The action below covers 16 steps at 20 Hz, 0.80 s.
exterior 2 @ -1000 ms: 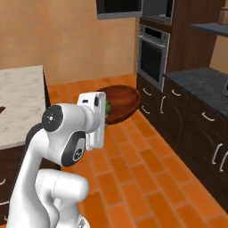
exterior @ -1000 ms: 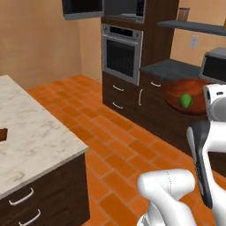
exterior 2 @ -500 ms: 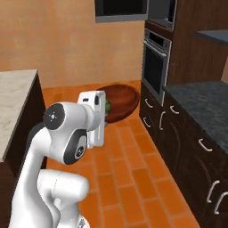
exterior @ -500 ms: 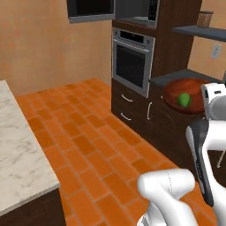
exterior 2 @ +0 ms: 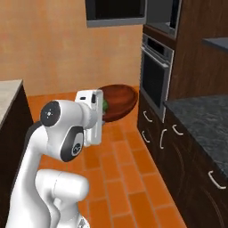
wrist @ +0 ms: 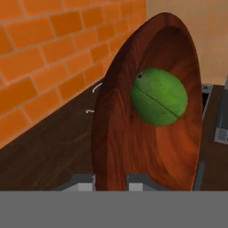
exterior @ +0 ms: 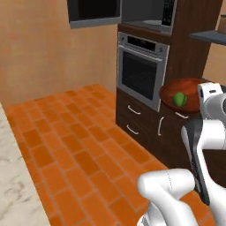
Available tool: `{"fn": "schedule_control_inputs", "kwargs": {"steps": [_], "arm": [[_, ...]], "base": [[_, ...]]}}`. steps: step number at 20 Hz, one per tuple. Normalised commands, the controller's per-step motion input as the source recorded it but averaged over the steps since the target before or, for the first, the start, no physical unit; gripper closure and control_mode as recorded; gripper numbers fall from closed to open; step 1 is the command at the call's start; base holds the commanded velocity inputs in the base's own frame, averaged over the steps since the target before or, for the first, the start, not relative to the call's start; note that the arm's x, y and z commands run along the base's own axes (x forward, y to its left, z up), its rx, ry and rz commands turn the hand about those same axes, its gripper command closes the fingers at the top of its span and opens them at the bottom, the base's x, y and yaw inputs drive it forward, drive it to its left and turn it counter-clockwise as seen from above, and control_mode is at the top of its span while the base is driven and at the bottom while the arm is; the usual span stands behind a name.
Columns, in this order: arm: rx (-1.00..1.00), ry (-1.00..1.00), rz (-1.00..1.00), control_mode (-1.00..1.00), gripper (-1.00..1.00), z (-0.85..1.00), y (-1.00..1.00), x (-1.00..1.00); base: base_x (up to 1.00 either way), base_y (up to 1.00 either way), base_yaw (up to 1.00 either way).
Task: Pick the avocado from the sink and place it in the bowl. Then pick the bowl and place it in the microwave. Then close the microwave door and press the start button.
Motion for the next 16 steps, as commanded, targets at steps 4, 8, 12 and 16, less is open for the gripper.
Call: {"fn": "schedule_control_inputs", "kwargs": {"steps": [4,8,12,16], "arm": [[0.00,0.00,0.00,1.00,1.00,0.00,0.00,0.00],[0.00,0.00,0.00,1.00,1.00,0.00,0.00,0.00],[0.00,0.00,0.00,1.00,1.00,0.00,0.00,0.00],[0.00,0.00,0.00,1.00,1.00,0.00,0.00,0.00]], "base": [[0.84,-0.33,0.00],[0.90,0.35,-0.06],[0.92,0.38,-0.21],[0.82,0.89,-0.44]]}}
